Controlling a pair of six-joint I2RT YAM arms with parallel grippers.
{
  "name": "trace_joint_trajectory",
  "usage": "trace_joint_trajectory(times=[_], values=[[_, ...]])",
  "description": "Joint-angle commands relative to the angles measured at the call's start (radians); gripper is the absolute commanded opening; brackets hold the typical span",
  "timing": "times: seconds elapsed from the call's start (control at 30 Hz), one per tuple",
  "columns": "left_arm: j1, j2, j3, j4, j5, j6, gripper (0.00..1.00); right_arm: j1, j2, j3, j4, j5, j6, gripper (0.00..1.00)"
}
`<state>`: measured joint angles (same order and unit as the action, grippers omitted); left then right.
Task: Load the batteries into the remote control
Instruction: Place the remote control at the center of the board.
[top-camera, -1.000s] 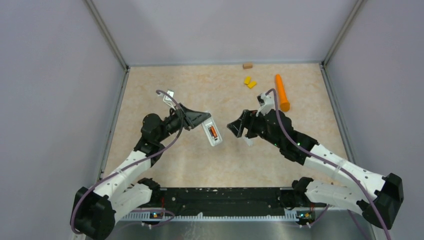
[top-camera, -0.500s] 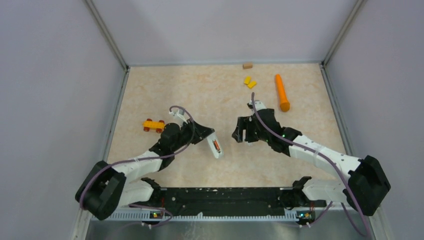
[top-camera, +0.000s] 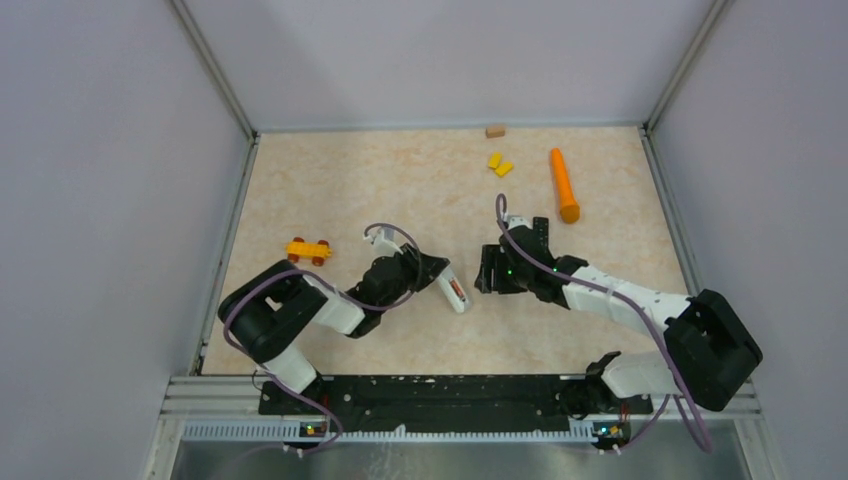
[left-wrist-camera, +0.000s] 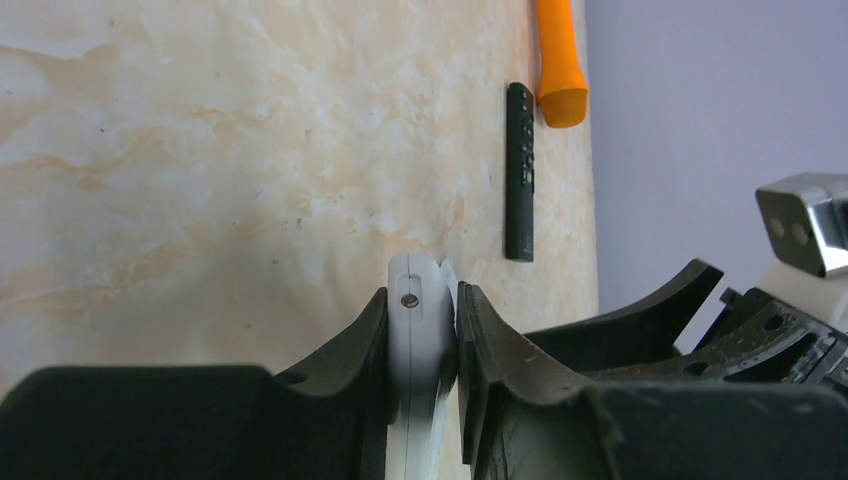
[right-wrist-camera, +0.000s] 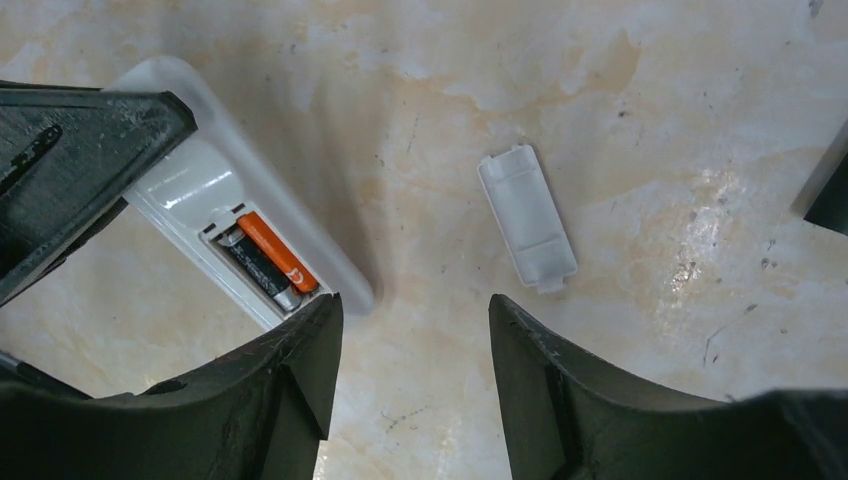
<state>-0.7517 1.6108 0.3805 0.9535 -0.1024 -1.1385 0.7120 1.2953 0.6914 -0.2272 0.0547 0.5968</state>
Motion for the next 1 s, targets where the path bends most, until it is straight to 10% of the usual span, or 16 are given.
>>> trace_joint_trajectory(times=[0.0, 0.7, 0.97], values=[[-0.035, 0.036, 0.015, 0.164, -0.127, -0.059, 0.01, -0.024, -0.007, -0.009, 0.025, -0.012, 0.038, 0.57], [-0.124, -0.1, -0.169, -0.094, -0.302, -0.218, 0.65, -0.098, 0.042, -0.006, 0.03, 0.009, 0.06, 0.57], [-0.125, -0.309, -0.08, -0.621, -0.368, -0.281, 0.95, -0.106, 0.066, 0.002, -0.011, 0.083, 0.095, 0.55]])
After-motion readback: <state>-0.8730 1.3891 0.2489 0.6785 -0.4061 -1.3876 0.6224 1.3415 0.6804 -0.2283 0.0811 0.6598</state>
